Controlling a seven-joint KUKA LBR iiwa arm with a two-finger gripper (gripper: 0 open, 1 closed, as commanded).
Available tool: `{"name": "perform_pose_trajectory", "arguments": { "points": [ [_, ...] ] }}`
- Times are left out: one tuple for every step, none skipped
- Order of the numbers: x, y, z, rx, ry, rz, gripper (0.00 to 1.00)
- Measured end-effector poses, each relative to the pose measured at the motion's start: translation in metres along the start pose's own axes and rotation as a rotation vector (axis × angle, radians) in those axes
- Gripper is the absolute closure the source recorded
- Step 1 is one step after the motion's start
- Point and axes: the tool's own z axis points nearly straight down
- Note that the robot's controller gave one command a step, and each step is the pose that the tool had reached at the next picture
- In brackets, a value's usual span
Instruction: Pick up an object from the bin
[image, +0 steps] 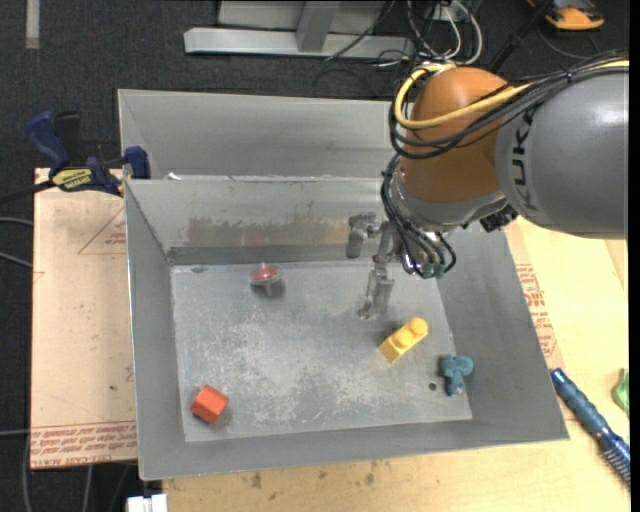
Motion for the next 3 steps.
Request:
{"name": "perform_pose_trajectory", "arguments": {
  "points": [
    [0.032, -0.089, 0.026, 0.003, 0.003, -0.352, 0.0],
    [0.048, -0.093, 0.128, -0.002, 0.007, -0.243, 0.0],
    [0.045, -0.093, 0.123, 0.001, -0.001, -0.244, 1.0]
  ]
}}
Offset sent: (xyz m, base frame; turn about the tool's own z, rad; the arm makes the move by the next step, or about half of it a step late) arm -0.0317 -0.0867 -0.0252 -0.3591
